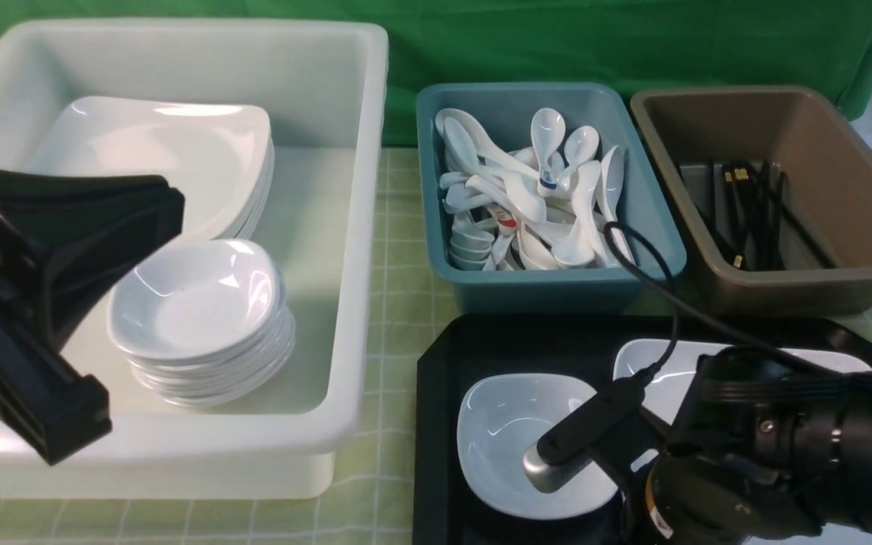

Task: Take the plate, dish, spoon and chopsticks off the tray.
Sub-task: Use the right arm to grab a plate from the dinner plate

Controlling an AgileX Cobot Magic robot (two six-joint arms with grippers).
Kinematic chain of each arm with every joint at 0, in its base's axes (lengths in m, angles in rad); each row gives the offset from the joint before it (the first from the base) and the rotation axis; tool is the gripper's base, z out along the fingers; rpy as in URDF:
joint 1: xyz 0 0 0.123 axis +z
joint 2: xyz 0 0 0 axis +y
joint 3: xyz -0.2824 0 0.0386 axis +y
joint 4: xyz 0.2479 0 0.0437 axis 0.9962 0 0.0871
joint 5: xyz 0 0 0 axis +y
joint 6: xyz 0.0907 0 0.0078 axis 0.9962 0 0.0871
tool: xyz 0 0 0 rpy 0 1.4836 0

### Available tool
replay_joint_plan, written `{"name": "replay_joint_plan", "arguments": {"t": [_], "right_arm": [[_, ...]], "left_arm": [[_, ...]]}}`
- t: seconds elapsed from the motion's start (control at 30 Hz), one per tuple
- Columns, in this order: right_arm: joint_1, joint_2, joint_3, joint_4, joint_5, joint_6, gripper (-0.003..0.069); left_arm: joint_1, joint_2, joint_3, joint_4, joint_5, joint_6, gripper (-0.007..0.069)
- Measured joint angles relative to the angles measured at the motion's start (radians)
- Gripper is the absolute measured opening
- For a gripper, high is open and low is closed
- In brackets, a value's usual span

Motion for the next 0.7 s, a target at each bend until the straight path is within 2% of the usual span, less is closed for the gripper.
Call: {"name": "replay_joint_plan", "arguments": {"t": [0.17, 0.33, 0.43, 0.6, 0.67, 0.7], "right_arm": [[0.0, 0.05, -0.009, -0.021, -0.01, 0.001, 0.0477], [0.0, 0.052, -0.011, -0.032, 0.008, -0.001, 0.0349], [0.001, 0.053, -0.014, -0.033, 0.039, -0.003, 0.032], [0.026, 0.04, -0.045, -0.031, 0.144, -0.027, 0.0269], [0.061, -0.017, -0.078, -0.034, 0.237, -0.03, 0.0206], [0.068, -0.024, -0.085, -0.034, 0.244, -0.03, 0.02]], "left_arm": [[0.0, 0.0, 0.0, 0.0, 0.001, 0.0, 0.0011], [0.0, 0.0, 0.0, 0.001, 0.003, 0.0, 0.0011], [0.0, 0.0, 0.0, 0.001, 0.009, 0.0, 0.0011], [0.0, 0.0, 0.0, 0.001, 0.029, 0.0, 0.0011], [0.0, 0.0, 0.0, 0.001, 0.037, 0.0, 0.0011], [0.0, 0.0, 0.0, 0.001, 0.038, 0.0, 0.0011]]}}
